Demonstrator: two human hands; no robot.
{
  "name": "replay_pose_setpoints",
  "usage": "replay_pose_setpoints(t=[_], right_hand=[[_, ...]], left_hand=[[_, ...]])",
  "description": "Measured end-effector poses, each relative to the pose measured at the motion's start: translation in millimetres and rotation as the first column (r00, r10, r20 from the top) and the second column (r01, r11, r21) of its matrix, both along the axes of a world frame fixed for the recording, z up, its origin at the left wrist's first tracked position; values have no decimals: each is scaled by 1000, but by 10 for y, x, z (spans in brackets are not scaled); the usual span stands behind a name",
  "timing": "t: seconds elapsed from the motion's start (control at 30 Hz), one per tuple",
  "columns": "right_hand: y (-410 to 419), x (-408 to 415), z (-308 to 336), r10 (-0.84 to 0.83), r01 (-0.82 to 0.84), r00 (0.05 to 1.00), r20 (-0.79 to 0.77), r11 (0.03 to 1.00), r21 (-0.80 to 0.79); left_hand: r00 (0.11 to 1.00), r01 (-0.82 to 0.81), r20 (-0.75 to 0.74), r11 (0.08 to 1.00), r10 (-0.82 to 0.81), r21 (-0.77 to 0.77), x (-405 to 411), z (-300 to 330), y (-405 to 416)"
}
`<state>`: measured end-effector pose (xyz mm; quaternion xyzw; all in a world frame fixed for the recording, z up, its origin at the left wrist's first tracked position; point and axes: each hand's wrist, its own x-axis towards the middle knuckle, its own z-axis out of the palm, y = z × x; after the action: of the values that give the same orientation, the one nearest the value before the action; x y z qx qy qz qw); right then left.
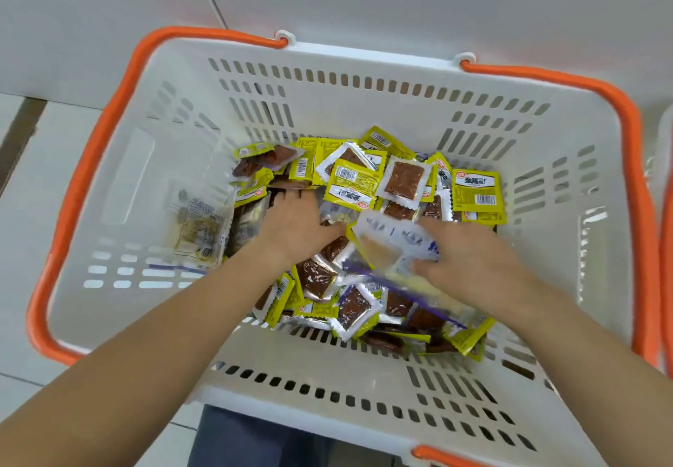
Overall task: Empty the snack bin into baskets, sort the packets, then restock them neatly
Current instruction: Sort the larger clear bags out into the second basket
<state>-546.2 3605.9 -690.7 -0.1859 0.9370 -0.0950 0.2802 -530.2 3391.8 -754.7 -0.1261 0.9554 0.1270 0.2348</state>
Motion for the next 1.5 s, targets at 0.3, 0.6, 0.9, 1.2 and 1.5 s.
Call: replay_pose_setpoints(t=[0.3,0.6,0.9,1.2,1.5], right_hand=[[116,-111,-31,-333,305,925,-186,938,-161],[161,-210,30,-693,646,681,236,416,-640],[82,-126,35,-653,783,512,557,89,-615],[-51,-64,126,-349,907,390,852,-13,-421],[-212,83,-153,-343,816,568,748,351,-459]], left_hand=[[874,-412,64,663,482,625,-12,-9,39],[941,-158,-134,756,310,635,24,232,20],[683,-146,-523,797,509,585,78,680,-214],[683,-357,143,157,716,921,30,492,9],[703,-599,386,205,597,774,199,174,265]])
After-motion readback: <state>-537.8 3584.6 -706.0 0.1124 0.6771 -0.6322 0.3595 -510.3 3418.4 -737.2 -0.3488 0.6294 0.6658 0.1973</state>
